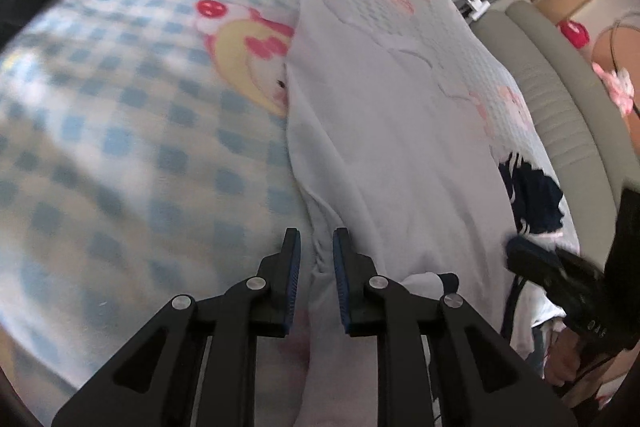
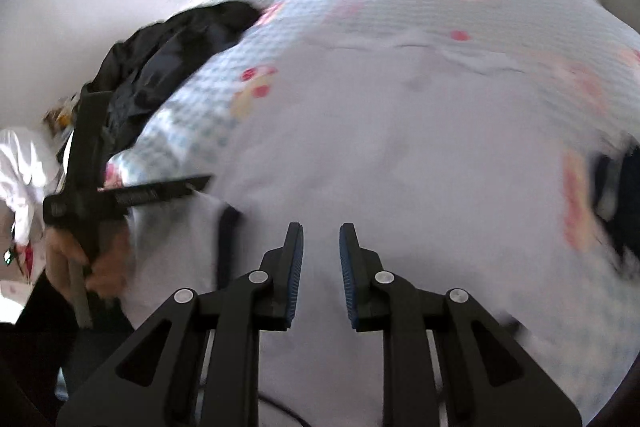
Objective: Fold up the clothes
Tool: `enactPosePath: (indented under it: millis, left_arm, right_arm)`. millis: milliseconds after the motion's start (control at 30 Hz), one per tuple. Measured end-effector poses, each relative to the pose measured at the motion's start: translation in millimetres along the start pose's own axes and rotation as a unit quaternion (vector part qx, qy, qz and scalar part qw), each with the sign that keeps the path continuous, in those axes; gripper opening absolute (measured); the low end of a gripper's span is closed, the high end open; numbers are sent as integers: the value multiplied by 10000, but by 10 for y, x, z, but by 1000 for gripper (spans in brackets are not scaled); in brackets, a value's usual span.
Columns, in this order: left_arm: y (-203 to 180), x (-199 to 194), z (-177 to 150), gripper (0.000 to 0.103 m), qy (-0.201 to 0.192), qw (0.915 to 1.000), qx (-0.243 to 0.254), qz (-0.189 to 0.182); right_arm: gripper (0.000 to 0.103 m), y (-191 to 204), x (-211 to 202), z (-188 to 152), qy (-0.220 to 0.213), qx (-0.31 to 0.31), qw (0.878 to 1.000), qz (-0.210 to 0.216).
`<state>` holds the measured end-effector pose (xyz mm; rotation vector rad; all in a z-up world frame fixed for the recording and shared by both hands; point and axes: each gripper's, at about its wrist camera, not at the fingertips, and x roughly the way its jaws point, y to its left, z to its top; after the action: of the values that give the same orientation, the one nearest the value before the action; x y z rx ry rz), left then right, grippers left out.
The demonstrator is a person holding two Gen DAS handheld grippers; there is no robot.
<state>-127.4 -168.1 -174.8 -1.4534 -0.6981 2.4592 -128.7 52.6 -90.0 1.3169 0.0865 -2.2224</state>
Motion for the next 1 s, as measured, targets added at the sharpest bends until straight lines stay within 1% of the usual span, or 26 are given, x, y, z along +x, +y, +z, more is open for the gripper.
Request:
enactPosePath:
  millis: [67,167,200,233,333,400,467,500,533,567,600,667,767,833,900,1000]
  left_arm:
    - [-10,-3,11,18,-19,9999,47,-91]
    - [112,-42,24,20,-78,9989,-279,-365]
    - [130,-43,4,23,-55,9986,-326,-420]
    - [110,-40,-20,23,-31,9988,-261,-408]
    - [-8,12,-49,23,-5,9999,35,-144]
    - [-51,104,-27,25,107,9999,58,-45]
    - [-115,148,-37,25,153,9996,214,86]
    - [-148,167,-45,22,172,9993,299,153]
    - [-181,186,-52,21,191,9988,385,220]
    - [-214,205,-59,17,210,9983,470,287]
    - [-263,232,-82,10,220,9972,571,421]
    - [-315,253,-109,8,168,9951,678,693]
    - [-350,178,-116,7,-26,9916,748,1055]
    - [-304,113,-109,6,-158,9881,681,1371]
    - [-175,42,-82,6,-206,9899,410,1343]
    - [-123,-73,-67,6,-417,9931,204,1074]
  right_arm:
    - [18,171,211,105,106,-139,9998,-23]
    - [18,373,456,181,273,-359,9989,-117]
    - [18,401,521,178,353,-393,9985,-124]
    - [18,415,585,172,443,-410,9981,-148]
    - [18,462,741,141,620,-457,9970,-95]
    - [18,472,817,103,674,-431,9968,-77]
    - [18,431,858,71,733,-286,9969,-40]
    - [18,396,864,56,753,-185,9970,15]
    - [18,378,857,49,765,-126,9970,43]
    - [18,367,842,47,774,-87,9969,57]
    - [18,367,799,45,736,-78,9972,40]
    - [18,376,687,43,617,-87,9981,-22]
    - [18,371,515,25,438,-85,9989,-116]
    - [18,327,402,-11,355,-73,9990,-246]
    - [18,236,333,-47,347,-25,9985,-427]
    - [18,43,326,-91,464,131,9962,-726]
